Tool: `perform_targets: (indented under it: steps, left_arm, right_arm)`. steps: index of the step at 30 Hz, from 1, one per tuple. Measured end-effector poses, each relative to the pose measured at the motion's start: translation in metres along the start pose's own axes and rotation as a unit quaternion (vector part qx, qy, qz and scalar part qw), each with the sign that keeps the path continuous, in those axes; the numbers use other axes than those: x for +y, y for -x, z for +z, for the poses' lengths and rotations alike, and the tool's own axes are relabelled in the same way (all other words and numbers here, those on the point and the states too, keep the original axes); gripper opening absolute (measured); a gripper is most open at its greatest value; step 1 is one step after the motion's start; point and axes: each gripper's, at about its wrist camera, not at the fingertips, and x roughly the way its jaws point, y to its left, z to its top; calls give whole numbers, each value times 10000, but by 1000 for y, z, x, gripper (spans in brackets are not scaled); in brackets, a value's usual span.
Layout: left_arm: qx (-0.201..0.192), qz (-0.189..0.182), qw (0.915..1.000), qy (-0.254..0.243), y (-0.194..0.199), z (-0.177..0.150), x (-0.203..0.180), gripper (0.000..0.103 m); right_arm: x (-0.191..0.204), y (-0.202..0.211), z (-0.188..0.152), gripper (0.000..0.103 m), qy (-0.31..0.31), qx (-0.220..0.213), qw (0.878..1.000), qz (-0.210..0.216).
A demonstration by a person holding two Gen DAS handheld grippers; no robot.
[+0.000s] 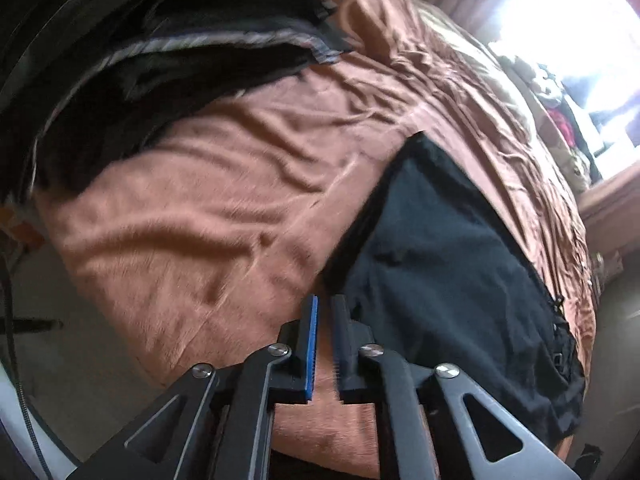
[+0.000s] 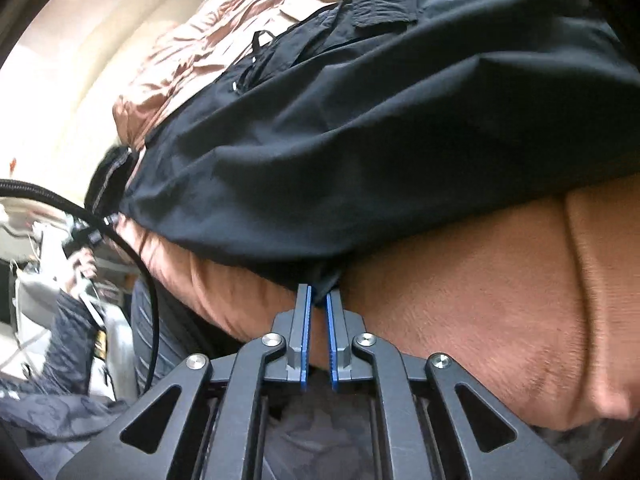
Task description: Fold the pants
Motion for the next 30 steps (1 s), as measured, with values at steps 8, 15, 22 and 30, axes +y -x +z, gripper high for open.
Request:
perform_targets:
  steps: [8,15,22,30]
  left_arm:
    - [-115,-135,9972,-733,-9,36,-57,52]
    - [20,-74,9928,-1194,-34,59,-92,52]
    - [118,23,9878,-1551,-62,76,-121,52]
    - [223,98,9824,-1854,-89,97,-144,52]
  right_arm:
    - [-17,40,17,5,-203,-590,9966,-530]
    - [-45,78,46,48,-441,-1229,9839,-1223]
    - [-49,83,76,48,-516,-1504,9726,-1697]
    - [-34,61,126,48,148,-1349,9744,-1793]
